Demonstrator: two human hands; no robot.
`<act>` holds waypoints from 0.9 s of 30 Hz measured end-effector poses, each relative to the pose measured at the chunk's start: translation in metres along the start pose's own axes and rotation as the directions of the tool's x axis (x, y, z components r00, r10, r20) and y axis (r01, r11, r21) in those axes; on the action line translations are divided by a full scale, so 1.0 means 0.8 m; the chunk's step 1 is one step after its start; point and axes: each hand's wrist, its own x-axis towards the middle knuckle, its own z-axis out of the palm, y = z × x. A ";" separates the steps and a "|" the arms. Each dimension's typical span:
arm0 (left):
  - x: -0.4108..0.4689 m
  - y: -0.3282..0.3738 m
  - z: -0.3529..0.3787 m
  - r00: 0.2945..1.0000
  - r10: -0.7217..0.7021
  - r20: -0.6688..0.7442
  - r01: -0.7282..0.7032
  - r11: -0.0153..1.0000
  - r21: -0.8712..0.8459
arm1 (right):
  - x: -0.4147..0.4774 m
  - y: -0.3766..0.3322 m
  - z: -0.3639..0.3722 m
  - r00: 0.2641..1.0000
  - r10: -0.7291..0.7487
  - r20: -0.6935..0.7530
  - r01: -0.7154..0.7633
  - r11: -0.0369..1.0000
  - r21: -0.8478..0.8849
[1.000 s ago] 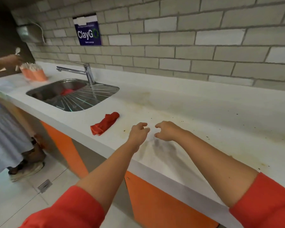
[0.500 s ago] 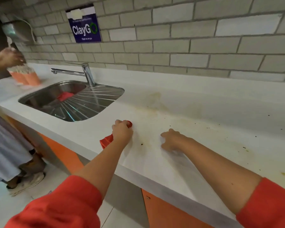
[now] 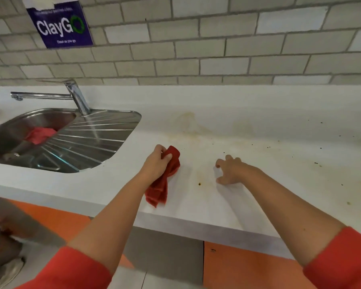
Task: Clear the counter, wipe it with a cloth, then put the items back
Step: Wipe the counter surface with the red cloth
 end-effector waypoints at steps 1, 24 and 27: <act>0.001 -0.003 -0.004 1.000 -0.004 0.017 0.004 1.000 -0.015 | 0.000 -0.001 0.000 1.000 0.010 0.005 -0.010 1.000 0.004; -0.030 -0.034 0.056 0.979 0.142 0.149 -0.205 0.738 0.643 | -0.025 0.019 0.027 1.000 -0.002 0.018 0.001 0.999 0.053; -0.036 -0.001 0.103 0.962 0.194 0.194 -0.274 0.720 0.638 | -0.032 0.021 0.030 1.000 -0.016 0.000 0.016 0.996 0.085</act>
